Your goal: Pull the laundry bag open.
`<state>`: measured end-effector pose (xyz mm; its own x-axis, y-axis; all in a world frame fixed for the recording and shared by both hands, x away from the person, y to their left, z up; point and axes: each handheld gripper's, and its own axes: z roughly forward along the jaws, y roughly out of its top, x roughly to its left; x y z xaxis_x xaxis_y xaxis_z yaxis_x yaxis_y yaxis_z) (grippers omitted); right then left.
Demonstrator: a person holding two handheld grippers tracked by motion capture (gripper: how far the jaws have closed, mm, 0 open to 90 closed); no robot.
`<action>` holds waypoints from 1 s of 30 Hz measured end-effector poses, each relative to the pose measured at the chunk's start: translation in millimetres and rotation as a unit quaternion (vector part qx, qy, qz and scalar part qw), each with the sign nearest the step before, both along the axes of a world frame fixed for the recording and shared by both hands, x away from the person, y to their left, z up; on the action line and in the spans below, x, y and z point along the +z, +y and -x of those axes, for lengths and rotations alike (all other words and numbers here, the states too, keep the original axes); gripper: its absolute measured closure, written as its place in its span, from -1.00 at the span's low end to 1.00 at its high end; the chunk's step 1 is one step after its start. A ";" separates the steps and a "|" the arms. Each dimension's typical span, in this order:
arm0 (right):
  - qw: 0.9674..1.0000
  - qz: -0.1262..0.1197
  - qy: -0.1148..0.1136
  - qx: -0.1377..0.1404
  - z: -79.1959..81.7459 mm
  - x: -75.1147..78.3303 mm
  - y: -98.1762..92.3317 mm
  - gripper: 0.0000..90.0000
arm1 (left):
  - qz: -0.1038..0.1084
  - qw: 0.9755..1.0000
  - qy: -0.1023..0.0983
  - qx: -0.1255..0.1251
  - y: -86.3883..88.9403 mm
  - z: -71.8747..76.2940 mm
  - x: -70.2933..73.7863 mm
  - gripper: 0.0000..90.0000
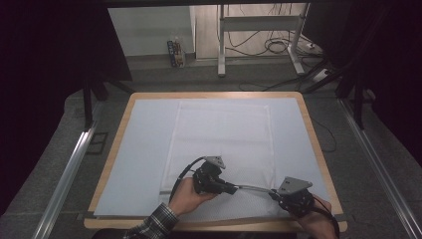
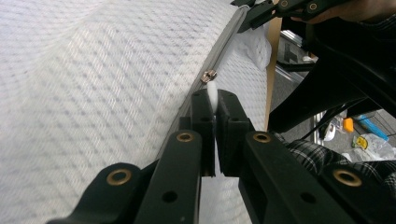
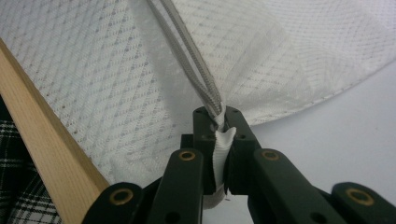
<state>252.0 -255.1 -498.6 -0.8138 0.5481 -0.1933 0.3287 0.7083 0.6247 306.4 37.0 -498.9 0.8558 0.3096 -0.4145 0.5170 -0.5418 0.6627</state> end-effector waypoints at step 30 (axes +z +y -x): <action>1.000 0.000 0.005 -0.006 -0.4 -2.0 -0.7 0.88 | -0.001 1.000 0.003 0.028 40.0 11.4 -5.1 0.94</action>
<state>252.4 -255.8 -500.6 -0.8090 0.5579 -0.1851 0.3440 0.7048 0.6204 295.0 77.0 -504.0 0.8347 0.3577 -0.4186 0.5503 -0.5133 0.6586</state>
